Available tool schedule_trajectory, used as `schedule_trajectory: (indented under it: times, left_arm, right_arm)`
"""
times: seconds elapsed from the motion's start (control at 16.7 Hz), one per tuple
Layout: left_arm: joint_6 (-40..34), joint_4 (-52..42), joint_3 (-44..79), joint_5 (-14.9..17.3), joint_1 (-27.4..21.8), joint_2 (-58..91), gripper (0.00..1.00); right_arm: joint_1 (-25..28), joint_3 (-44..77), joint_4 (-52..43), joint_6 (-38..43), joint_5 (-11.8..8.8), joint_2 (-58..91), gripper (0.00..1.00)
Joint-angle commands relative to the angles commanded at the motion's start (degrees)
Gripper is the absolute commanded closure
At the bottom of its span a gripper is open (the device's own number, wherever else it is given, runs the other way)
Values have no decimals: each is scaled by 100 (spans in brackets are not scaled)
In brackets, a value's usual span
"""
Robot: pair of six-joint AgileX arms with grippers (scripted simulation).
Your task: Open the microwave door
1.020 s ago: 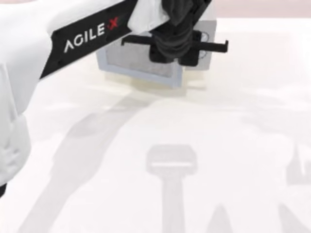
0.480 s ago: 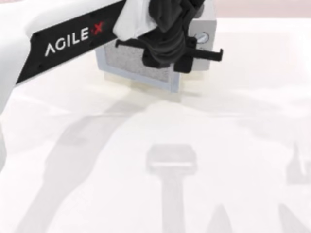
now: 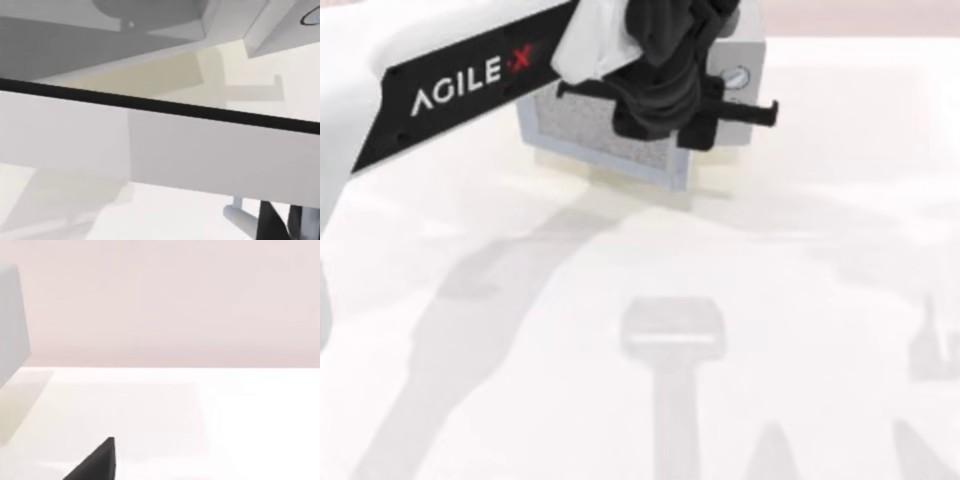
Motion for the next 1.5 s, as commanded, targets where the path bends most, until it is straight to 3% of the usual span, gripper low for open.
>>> schedule_trajectory:
  times: [0.84, 1.5]
  left_arm:
    - [0, 0, 0, 0, 0, 0, 100]
    - [613, 368, -785, 326, 100, -527, 100]
  right_arm:
    - [0, 0, 0, 0, 0, 0, 0]
    - [0, 0, 0, 0, 0, 0, 0]
